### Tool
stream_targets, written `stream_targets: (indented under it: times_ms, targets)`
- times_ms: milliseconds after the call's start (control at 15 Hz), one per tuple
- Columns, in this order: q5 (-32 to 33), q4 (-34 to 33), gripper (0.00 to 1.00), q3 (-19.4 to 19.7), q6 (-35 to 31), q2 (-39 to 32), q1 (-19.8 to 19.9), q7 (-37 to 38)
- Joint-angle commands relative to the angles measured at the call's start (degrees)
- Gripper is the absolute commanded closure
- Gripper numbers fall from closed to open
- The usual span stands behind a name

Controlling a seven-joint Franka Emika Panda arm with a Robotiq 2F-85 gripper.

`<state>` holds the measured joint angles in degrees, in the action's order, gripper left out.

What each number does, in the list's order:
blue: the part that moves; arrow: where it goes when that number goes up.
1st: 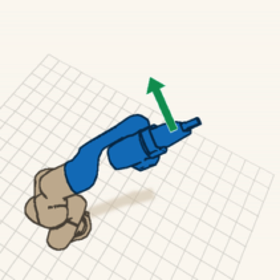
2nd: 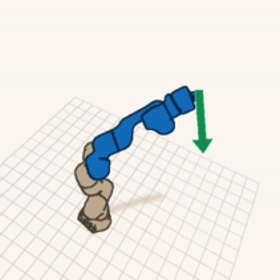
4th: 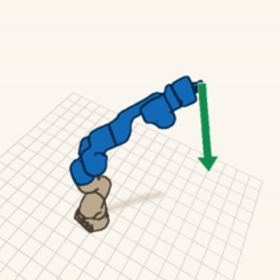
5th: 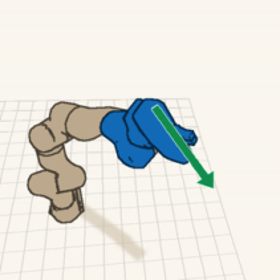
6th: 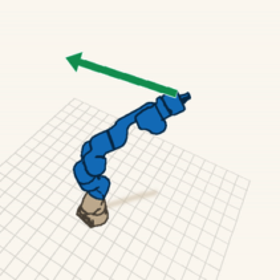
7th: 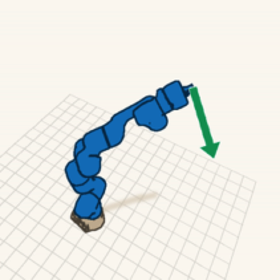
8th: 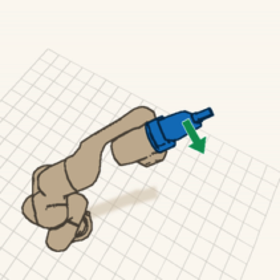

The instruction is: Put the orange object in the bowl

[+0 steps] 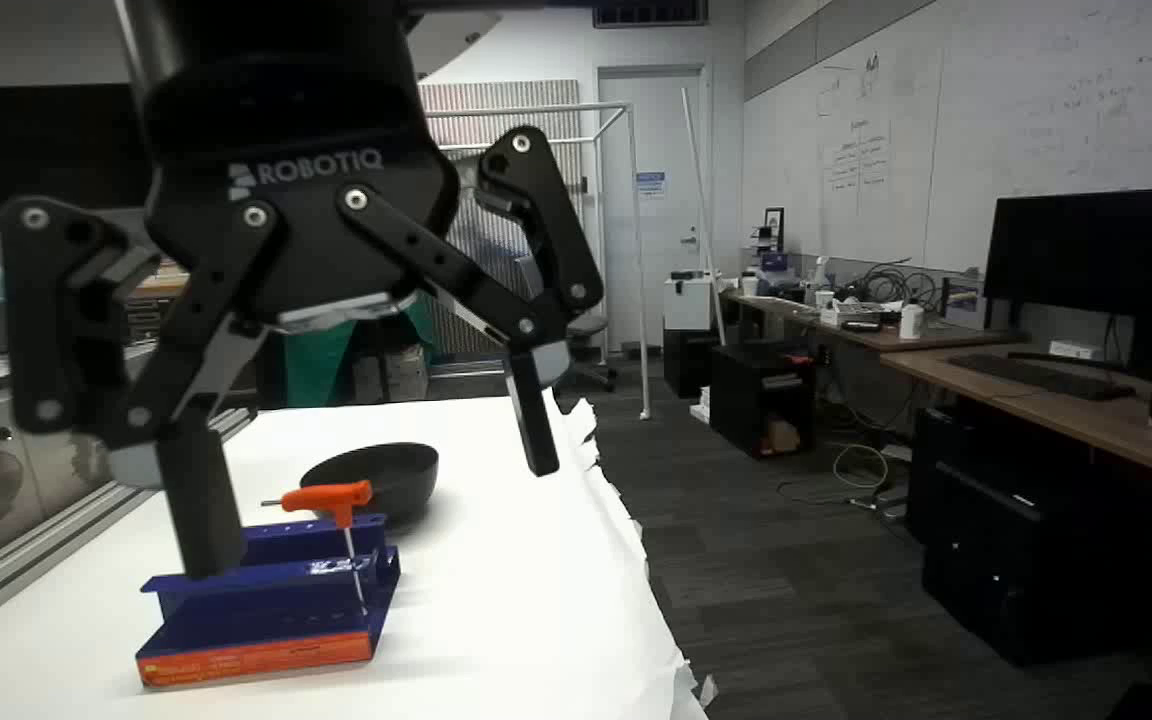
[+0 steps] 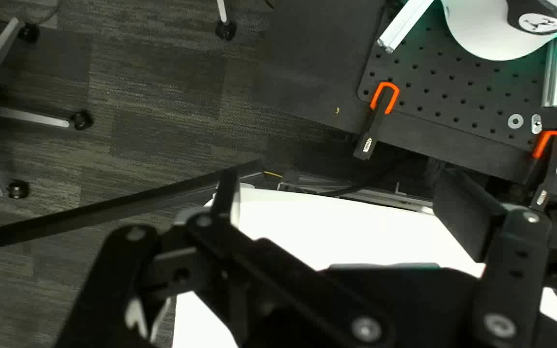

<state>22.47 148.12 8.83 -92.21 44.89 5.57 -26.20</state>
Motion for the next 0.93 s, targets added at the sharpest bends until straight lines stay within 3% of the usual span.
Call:
stream_targets:
  times_ms: [0, 867]
  targets:
    - [0.67, -0.36, 0.00, 1.19, 0.47, 0.17, -1.61, 0.83]
    - [0.48, -0.07, 0.00, 1.47, 0.64, -0.09, -2.40, 1.40]
